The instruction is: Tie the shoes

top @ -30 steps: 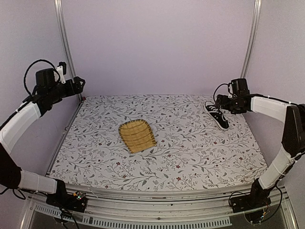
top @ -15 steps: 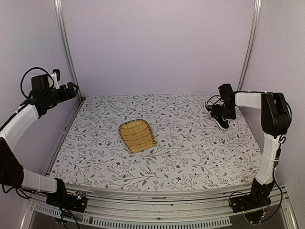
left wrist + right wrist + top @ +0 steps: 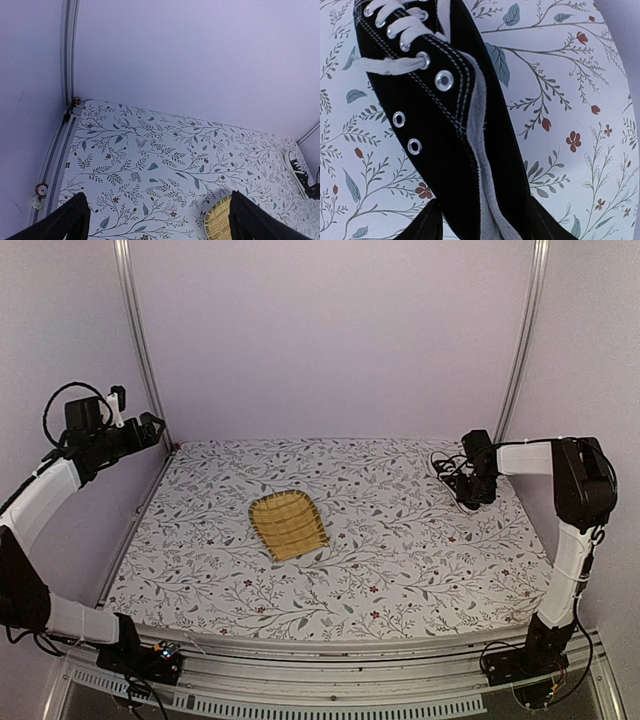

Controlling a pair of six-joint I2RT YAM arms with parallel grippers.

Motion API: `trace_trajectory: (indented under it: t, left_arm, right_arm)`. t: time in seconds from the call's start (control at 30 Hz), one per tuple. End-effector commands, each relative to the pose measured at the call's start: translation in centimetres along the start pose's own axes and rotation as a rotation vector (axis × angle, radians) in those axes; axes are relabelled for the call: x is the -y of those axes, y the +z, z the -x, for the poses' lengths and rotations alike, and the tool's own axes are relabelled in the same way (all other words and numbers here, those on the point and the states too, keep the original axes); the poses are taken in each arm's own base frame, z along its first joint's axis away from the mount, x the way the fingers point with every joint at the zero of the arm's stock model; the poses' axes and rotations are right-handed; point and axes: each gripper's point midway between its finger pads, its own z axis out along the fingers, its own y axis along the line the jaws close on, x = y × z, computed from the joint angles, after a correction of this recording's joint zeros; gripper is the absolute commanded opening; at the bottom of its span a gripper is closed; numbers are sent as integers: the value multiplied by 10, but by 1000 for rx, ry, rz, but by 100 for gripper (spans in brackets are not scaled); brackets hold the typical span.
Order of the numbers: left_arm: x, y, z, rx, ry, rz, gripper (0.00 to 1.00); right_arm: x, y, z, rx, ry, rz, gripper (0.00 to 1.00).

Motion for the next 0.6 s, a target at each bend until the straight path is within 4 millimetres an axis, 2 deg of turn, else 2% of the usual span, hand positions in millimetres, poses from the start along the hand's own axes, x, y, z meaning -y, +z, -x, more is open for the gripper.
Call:
trace_trajectory:
  t: [0.0, 0.13, 0.27, 0.37, 0.57]
  left_arm:
    - [-3, 1, 1, 4, -11, -5, 97]
    - [-4, 1, 0, 3, -12, 1, 97]
    - [-5, 2, 0, 2, -12, 6, 97]
    - [-5, 2, -1, 0, -15, 2, 97]
    - [-3, 2, 0, -1, -19, -6, 97]
  right_arm:
    - [-2, -1, -13, -32, -3, 35, 43]
    - [-5, -9, -13, -24, -7, 60, 30]
    - [-7, -31, -9, 10, -3, 107, 20]
    - [-7, -51, -3, 47, 3, 137, 4]
    - [-14, -93, 0, 83, 3, 239, 2]
